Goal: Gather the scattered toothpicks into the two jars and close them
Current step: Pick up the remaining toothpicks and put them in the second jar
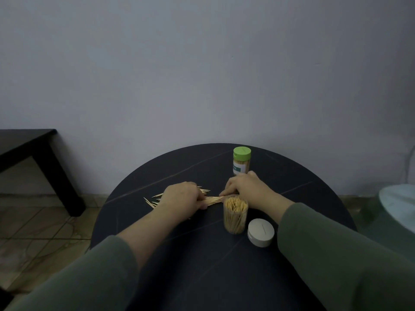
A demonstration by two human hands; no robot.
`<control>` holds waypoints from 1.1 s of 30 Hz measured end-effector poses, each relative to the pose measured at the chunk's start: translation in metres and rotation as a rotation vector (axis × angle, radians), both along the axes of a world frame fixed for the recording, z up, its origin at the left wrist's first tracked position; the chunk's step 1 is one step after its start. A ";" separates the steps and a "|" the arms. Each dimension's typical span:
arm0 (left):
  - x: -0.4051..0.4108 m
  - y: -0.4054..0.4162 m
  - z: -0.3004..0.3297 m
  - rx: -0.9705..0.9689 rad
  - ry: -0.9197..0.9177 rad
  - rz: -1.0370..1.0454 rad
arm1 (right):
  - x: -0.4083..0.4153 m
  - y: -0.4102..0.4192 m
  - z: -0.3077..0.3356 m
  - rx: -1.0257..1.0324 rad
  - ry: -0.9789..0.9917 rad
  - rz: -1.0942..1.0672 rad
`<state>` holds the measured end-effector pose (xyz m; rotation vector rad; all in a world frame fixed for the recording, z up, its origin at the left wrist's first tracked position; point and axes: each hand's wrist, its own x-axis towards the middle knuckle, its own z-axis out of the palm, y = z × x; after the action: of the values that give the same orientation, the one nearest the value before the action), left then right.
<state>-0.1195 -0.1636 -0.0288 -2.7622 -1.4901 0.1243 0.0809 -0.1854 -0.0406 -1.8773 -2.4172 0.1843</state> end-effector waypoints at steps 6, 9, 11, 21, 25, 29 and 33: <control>0.001 0.000 0.001 -0.003 0.011 0.014 | 0.009 -0.010 0.003 0.084 -0.082 0.035; 0.001 0.000 0.001 0.003 0.006 0.008 | 0.011 -0.015 0.005 0.104 -0.130 0.032; 0.002 -0.002 -0.001 0.020 0.004 -0.014 | 0.010 -0.016 0.004 0.107 -0.129 0.033; 0.007 -0.003 -0.002 0.046 0.079 -0.094 | -0.005 -0.015 0.006 0.084 -0.316 0.103; 0.007 -0.002 -0.001 0.056 0.067 -0.103 | -0.003 -0.015 0.006 0.118 -0.334 0.098; 0.007 -0.003 -0.003 0.065 0.028 -0.083 | -0.003 -0.018 0.005 0.140 -0.345 0.087; 0.009 -0.004 -0.004 0.086 0.044 -0.098 | -0.001 -0.022 0.005 0.166 -0.327 0.070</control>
<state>-0.1104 -0.1675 -0.0325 -2.7395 -1.3150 0.1172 0.0796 -0.2070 -0.0353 -1.8741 -2.6051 -0.3370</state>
